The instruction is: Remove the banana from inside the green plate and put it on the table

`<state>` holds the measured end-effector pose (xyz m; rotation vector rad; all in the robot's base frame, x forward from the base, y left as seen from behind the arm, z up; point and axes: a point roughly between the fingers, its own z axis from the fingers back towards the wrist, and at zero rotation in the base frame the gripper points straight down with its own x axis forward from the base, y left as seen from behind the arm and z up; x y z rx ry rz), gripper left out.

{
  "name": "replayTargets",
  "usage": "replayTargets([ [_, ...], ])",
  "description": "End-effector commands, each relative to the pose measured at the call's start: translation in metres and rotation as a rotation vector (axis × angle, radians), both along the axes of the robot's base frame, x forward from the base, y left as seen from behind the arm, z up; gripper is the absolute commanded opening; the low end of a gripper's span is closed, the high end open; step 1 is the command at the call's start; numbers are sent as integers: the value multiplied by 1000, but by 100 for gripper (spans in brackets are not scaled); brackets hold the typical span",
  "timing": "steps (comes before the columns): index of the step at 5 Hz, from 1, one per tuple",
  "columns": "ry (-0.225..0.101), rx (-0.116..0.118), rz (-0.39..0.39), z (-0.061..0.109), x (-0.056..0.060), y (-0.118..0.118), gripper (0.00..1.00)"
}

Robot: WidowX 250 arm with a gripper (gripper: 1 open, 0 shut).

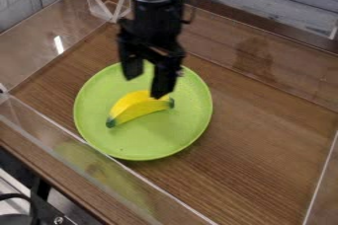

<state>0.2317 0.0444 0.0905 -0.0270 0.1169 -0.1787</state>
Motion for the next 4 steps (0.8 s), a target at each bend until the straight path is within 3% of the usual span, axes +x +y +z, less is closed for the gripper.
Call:
replayTargets([
  [1, -60, 10, -18, 6, -5, 13, 100],
  [4, -65, 12, -10, -6, -8, 19, 100],
])
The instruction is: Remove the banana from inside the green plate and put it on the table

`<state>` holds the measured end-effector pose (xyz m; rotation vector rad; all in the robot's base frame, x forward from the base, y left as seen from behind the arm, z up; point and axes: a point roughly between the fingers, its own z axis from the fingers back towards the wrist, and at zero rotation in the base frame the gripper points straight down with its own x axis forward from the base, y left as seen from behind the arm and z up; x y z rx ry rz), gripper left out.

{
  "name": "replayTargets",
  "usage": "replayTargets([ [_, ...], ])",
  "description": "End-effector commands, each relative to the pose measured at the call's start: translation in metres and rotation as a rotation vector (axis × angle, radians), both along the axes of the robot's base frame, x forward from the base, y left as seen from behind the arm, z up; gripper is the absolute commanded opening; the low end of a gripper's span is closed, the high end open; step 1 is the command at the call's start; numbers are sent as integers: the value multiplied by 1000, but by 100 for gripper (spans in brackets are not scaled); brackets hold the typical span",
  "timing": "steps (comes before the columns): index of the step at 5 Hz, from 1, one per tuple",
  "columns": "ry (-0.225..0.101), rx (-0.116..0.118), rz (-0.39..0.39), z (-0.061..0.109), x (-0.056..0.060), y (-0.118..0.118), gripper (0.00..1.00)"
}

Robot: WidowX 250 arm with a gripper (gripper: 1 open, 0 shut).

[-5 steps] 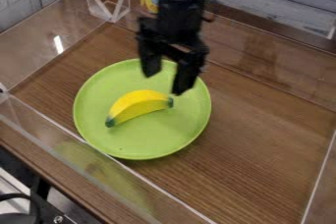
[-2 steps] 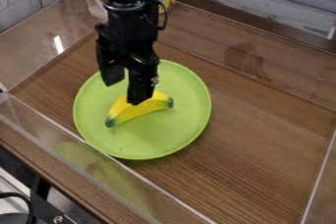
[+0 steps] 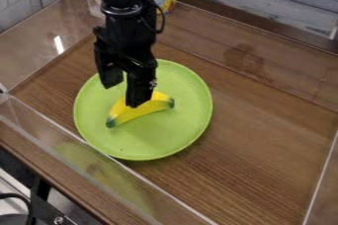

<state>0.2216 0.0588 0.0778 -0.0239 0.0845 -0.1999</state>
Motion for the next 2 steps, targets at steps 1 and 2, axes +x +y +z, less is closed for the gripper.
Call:
replayTargets([
  [1, -33, 13, 17, 3, 2, 6, 100],
  [2, -33, 14, 21, -2, 1, 7, 100],
])
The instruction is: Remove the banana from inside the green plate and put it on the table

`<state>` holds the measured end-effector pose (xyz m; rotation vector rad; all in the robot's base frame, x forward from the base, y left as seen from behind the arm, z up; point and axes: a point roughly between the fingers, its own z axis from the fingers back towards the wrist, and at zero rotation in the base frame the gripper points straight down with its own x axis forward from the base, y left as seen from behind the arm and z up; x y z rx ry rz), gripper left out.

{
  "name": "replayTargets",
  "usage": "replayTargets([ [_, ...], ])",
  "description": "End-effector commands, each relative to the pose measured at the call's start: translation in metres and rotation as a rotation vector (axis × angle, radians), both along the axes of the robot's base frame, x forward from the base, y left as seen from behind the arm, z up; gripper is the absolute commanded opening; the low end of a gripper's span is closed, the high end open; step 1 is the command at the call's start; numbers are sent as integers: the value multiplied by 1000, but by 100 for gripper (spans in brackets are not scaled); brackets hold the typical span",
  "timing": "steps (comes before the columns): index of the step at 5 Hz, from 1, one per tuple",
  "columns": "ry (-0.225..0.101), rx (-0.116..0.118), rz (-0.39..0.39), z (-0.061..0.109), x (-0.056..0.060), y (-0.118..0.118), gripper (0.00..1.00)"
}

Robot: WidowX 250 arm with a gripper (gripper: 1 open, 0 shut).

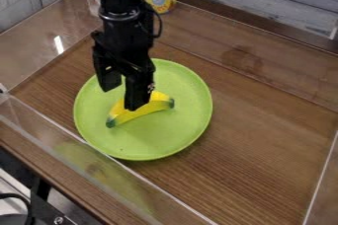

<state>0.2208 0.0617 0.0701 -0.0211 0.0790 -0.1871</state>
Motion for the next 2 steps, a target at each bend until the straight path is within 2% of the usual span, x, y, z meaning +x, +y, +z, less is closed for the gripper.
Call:
replayTargets([
  [1, -33, 12, 13, 2, 3, 5, 100],
  [2, -40, 14, 22, -2, 4, 6, 100],
])
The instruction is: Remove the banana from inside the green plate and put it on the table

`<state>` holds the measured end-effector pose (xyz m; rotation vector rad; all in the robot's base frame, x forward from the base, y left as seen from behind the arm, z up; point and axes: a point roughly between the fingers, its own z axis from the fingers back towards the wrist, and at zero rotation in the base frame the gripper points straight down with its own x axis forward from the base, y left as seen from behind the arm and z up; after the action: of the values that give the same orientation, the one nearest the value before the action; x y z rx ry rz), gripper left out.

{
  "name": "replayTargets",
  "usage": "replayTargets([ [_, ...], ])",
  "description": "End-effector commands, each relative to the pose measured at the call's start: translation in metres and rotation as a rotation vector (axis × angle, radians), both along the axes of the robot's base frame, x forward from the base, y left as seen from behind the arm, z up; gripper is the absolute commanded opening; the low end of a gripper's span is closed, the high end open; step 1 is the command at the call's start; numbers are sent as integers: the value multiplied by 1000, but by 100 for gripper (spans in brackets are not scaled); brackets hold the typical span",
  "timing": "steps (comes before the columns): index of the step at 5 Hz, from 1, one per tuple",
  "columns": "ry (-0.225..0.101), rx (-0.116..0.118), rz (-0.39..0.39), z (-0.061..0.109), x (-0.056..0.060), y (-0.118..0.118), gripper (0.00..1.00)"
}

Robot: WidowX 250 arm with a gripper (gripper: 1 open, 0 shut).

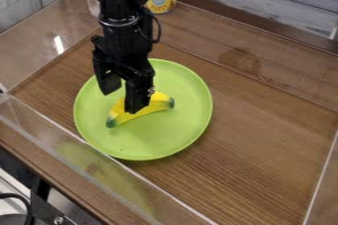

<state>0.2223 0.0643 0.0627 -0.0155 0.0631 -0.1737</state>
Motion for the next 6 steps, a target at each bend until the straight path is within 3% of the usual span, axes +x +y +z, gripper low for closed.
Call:
replayTargets([
  [1, -31, 10, 14, 5, 6, 6, 100],
  [6, -70, 14, 35, 2, 22, 15, 100],
])
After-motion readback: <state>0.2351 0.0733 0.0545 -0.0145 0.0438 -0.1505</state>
